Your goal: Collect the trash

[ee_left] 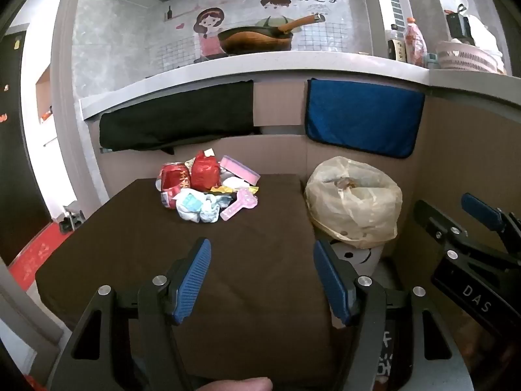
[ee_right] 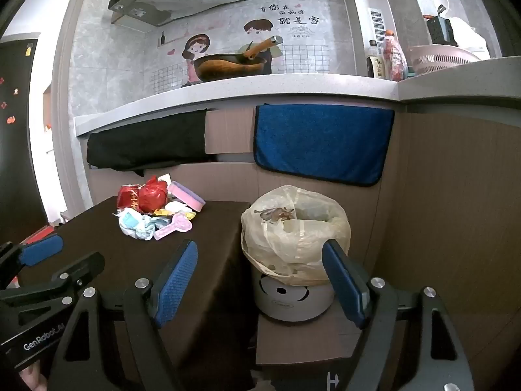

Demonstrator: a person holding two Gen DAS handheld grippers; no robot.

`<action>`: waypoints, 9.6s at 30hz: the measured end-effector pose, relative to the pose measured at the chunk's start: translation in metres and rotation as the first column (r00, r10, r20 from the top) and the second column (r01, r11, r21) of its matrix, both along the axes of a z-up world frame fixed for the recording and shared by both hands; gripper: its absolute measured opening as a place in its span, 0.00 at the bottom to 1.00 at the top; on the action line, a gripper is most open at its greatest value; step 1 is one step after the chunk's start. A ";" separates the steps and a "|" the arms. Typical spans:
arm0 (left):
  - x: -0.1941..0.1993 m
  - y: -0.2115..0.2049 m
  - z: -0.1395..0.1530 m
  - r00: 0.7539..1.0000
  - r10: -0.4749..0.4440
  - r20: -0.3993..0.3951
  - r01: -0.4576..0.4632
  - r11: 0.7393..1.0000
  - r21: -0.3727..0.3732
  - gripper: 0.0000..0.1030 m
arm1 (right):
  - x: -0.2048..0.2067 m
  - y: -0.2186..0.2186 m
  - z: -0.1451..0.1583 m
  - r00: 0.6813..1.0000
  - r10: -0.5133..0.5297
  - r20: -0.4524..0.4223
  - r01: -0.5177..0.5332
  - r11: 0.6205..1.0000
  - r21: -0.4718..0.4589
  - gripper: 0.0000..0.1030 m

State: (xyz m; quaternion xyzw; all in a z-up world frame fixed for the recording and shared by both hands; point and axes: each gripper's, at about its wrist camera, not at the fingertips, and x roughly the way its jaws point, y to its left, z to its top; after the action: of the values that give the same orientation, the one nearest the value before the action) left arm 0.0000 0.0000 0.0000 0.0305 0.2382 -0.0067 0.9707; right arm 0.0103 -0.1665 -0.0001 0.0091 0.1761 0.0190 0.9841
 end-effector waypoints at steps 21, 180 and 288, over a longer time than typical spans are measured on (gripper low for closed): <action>0.000 0.000 0.000 1.000 0.000 0.002 0.000 1.000 0.003 0.64 | 0.000 0.000 -0.001 1.000 0.002 -0.003 -0.002 1.000 0.014 0.74; 0.193 0.330 -0.079 0.977 0.101 -0.186 -0.184 0.839 -0.512 0.11 | 0.374 0.345 -0.050 0.838 0.429 -0.337 -0.473 0.880 -0.055 0.75; 0.206 0.147 -0.012 0.990 -0.098 -0.103 0.066 0.958 -0.278 0.10 | 0.257 0.105 -0.021 0.849 0.475 -0.230 -0.460 0.880 0.120 0.57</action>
State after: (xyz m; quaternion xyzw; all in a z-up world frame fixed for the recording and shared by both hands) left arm 0.2063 0.1471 -0.0118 -0.0945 0.2893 -0.0817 0.9491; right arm 0.2670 -0.0613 -0.0209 -0.0018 0.2964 0.2619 0.9185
